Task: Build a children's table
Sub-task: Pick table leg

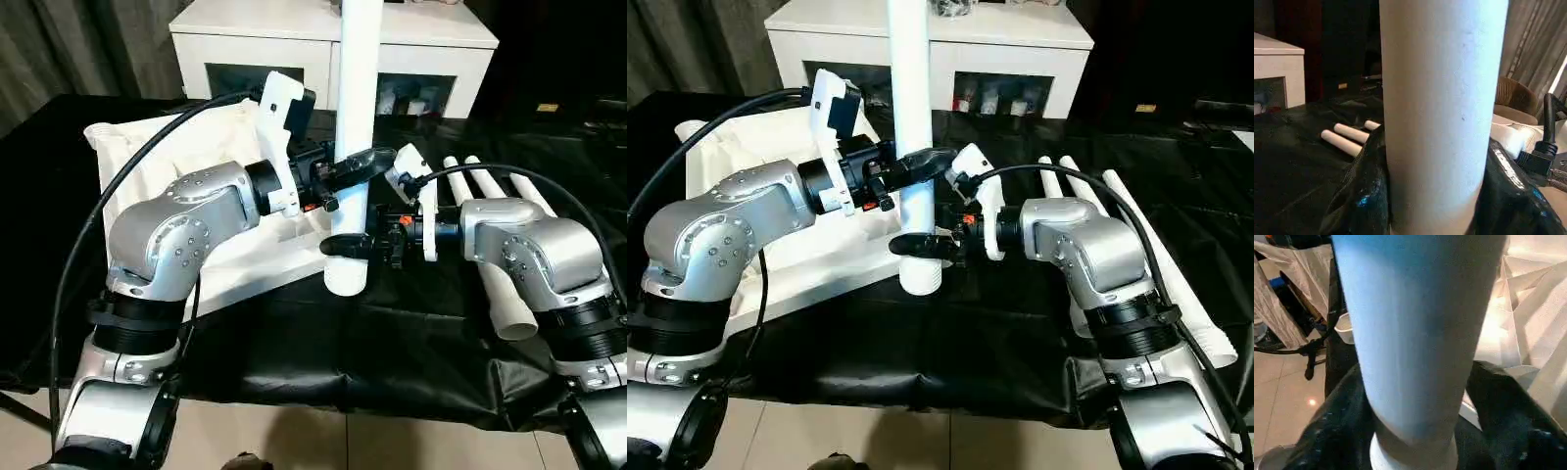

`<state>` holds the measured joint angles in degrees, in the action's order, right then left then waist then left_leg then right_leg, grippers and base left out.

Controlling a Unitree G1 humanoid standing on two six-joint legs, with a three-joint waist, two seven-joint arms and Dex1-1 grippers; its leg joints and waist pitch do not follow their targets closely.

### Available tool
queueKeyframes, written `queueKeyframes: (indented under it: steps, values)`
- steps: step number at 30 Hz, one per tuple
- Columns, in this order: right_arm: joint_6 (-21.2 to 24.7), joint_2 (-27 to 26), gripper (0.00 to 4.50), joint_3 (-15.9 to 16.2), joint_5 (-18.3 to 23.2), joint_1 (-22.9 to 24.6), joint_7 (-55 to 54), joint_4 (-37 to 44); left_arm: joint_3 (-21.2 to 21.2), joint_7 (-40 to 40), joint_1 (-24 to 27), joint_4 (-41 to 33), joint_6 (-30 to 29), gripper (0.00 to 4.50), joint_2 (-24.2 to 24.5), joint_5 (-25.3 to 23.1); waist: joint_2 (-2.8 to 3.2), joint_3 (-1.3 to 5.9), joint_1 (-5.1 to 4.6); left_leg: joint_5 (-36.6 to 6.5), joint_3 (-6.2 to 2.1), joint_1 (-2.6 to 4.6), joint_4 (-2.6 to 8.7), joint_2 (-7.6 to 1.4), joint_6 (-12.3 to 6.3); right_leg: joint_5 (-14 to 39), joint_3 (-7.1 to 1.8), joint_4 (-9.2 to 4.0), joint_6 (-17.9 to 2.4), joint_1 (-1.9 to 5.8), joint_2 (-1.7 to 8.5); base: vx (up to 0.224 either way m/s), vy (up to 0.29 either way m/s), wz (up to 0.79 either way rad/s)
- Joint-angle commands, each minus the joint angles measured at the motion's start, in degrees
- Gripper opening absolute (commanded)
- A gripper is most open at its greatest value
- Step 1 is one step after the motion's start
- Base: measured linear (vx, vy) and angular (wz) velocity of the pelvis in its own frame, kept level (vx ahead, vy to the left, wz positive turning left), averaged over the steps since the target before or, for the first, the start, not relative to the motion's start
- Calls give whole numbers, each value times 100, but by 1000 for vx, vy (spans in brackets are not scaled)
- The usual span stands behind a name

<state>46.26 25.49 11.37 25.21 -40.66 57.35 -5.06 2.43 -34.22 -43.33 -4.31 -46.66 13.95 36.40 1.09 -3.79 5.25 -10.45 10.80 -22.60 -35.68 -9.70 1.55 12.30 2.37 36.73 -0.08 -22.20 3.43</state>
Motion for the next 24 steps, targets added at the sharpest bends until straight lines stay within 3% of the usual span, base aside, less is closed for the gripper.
queueKeyframes:
  steps: [1, 7, 14, 15, 16, 22, 24]
  values:
    - [75, -24, 271, -23, 77, 10, 12, 181, 28, -88, -43, -144, -85, 184, -60, 149, -29, 458, 11, -578, -154, 153, 381, -330, 19, 133, -259, -375, -1492, 260, 468, 0, 0, 0]
    - [109, -54, 214, -31, 123, 50, 65, 205, 60, -235, -6, -207, -111, 184, -25, 194, -27, 457, 11, -586, -156, 150, 382, -328, 19, 141, -259, -376, -1495, 262, 467, 0, 0, 0]
    - [116, -90, 191, -104, 146, 56, -38, 175, 73, -141, -21, -188, -128, 184, 14, 79, -21, 457, 11, -616, -161, 154, 389, -328, 61, 164, -255, -374, -1485, 259, 464, 0, 0, 0]
    - [117, -102, 187, -123, 139, 57, -68, 168, 27, -74, -40, -148, -190, 240, -11, 91, -24, 459, 9, -605, -158, 156, 388, -331, 64, 144, -256, -371, -1489, 261, 464, 0, 0, 0]
    - [127, -122, 186, -162, 136, 55, -129, 156, -22, -32, -61, -110, -205, 254, -16, 89, -39, 455, 11, -597, -157, 151, 388, -329, 57, 137, -259, -377, -1492, 263, 466, 0, 0, 0]
    - [70, -232, 186, -371, 71, 124, -549, 55, -313, 89, -42, -11, -203, 294, -51, 222, -31, 460, 32, -547, -155, 154, 388, -324, 77, 158, -257, -371, -1477, 255, 470, 0, 0, 0]
    - [22, -322, 186, -561, 14, 158, -884, -8, -515, 90, 6, -30, -216, 317, -66, 391, 1, 460, 42, -541, -157, 153, 385, -319, 105, 135, -259, -363, -1467, 246, 472, 0, 0, 0]
